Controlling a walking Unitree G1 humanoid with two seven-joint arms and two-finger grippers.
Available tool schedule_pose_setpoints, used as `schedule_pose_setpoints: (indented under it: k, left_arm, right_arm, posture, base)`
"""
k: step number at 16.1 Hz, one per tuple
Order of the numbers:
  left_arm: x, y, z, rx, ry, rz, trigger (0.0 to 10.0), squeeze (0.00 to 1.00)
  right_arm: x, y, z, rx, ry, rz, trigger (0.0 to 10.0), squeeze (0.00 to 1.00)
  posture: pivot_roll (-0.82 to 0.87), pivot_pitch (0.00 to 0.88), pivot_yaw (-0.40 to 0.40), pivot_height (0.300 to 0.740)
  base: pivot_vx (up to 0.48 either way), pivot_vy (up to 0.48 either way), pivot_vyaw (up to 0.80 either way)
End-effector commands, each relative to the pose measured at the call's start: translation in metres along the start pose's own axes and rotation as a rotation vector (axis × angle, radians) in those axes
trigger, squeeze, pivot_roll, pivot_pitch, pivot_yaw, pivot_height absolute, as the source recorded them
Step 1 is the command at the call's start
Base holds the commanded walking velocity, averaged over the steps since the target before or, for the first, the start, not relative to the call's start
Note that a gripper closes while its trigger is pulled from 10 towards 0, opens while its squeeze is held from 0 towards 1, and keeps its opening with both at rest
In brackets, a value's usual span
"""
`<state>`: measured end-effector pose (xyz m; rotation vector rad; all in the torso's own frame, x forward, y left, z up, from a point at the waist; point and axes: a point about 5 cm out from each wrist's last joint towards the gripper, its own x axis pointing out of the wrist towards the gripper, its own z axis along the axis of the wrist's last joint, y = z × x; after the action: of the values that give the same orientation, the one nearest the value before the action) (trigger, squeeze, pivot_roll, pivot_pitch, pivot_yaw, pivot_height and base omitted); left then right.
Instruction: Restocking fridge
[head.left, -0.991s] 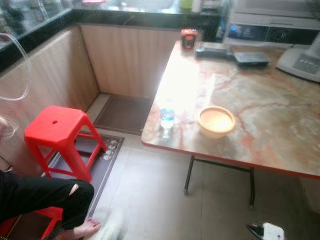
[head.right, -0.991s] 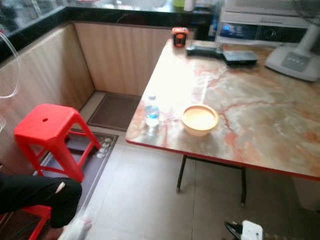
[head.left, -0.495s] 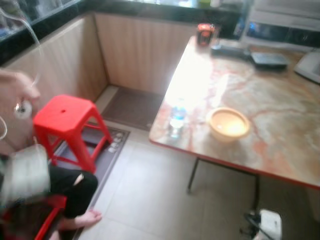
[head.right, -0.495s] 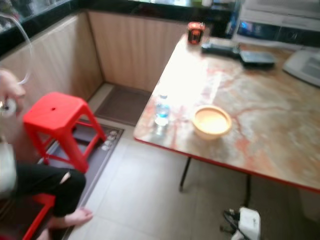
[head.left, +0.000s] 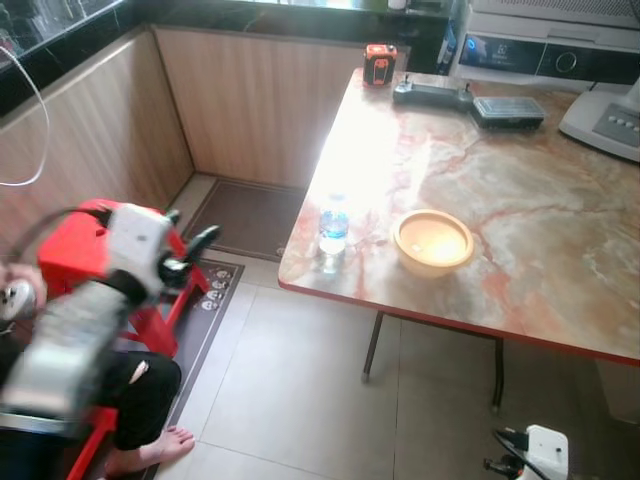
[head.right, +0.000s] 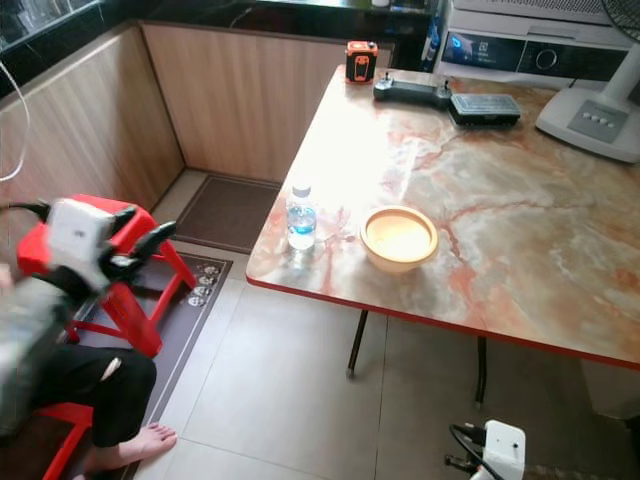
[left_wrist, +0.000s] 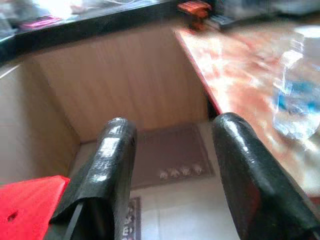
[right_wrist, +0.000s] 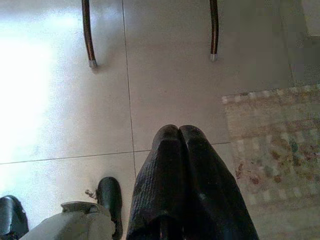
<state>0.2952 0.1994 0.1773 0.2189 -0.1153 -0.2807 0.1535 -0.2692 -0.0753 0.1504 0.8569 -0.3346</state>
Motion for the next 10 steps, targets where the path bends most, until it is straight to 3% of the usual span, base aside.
schedule_pose_setpoints:
  k: [1, 2, 4, 5, 6, 10]
  left_arm:
    - [0.001, -0.009, -0.01, -0.013, 0.004, 0.033, 10.0, 0.0]
    - [0.002, -0.011, -0.01, -0.041, -0.012, 0.047, 10.0, 0.0]
    - [0.011, -0.033, -0.006, -0.174, -0.103, 0.096, 10.0, 0.0]
    - [0.011, -0.034, -0.005, -0.19, -0.108, 0.095, 10.0, 0.0]
    - [0.013, -0.036, -0.005, -0.134, -0.096, 0.096, 10.0, 0.0]
    - [0.016, -0.038, -0.005, -0.145, -0.117, 0.088, 10.0, 0.0]
  right_arm:
    - [-0.001, 0.003, -0.005, 0.026, 0.003, -0.001, 10.0, 0.0]
    - [-0.001, 0.004, -0.005, 0.031, 0.001, 0.0, 10.0, 0.0]
    - [0.0, 0.011, -0.006, 0.05, -0.001, 0.006, 10.0, 0.0]
    - [0.0, 0.012, -0.006, 0.05, -0.002, 0.007, 10.0, 0.0]
    - [0.0, 0.013, -0.007, 0.05, -0.001, 0.008, 10.0, 0.0]
    - [-0.001, 0.015, -0.011, 0.059, 0.008, 0.009, 10.0, 0.0]
  posture:
    - [0.08, 0.054, -0.021, 0.74]
    - [0.08, 0.051, -0.018, 0.74]
    - [0.08, 0.058, -0.011, 0.74]
    - [0.08, 0.058, -0.011, 0.74]
    - [0.08, 0.06, -0.009, 0.74]
    - [0.08, 0.065, 0.004, 0.74]
  base:
    - [0.0, 0.0, 0.0]
    - [0.0, 0.0, 0.0]
    - [0.0, 0.0, 0.0]
    - [0.0, 0.0, 0.0]
    - [0.0, 0.0, 0.0]
    - [0.0, 0.0, 0.0]
